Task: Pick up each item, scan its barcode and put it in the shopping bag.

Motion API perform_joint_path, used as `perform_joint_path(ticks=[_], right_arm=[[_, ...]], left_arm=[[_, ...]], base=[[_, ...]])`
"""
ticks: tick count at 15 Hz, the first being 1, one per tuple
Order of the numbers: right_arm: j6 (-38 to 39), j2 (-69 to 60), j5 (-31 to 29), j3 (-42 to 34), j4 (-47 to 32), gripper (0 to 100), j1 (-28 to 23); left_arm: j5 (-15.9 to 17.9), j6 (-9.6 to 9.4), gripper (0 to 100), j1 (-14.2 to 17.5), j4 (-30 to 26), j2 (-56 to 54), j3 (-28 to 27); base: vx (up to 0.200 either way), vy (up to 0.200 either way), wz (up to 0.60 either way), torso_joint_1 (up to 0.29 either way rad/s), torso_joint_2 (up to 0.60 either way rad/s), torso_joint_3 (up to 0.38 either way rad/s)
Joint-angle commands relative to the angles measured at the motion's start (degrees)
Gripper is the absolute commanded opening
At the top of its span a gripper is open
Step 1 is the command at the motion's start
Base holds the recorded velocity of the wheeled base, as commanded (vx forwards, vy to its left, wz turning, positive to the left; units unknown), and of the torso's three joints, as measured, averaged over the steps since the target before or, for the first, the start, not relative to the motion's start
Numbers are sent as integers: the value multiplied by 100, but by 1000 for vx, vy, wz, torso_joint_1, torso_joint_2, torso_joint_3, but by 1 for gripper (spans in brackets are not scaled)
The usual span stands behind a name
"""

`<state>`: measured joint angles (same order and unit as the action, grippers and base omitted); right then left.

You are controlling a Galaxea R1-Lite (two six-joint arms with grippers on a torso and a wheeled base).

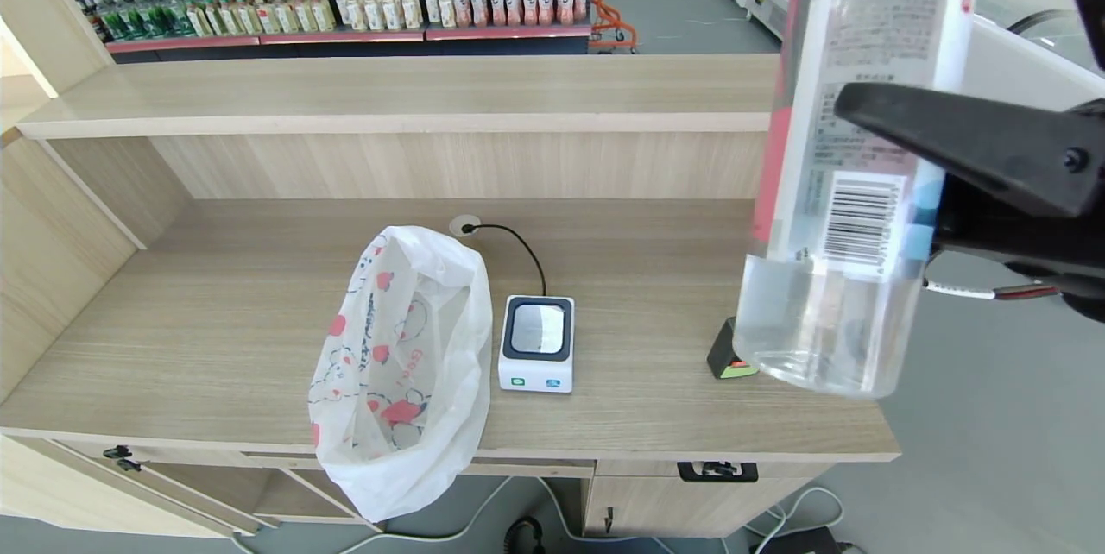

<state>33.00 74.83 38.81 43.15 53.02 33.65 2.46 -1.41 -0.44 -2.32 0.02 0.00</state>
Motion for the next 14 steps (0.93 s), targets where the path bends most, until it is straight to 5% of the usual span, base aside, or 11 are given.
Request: perform_joint_path(ticks=[1,14], right_arm=[[5,-267,82,-26,-19,0,10],[523,-1128,935,-246,-617,0,186]], left_arm=[[0,1,100,0,-6,-2,0],[0,1,100,0,3,-2,0]], base=[[0,0,0,0,0,0],[0,0,0,0,0,0]])
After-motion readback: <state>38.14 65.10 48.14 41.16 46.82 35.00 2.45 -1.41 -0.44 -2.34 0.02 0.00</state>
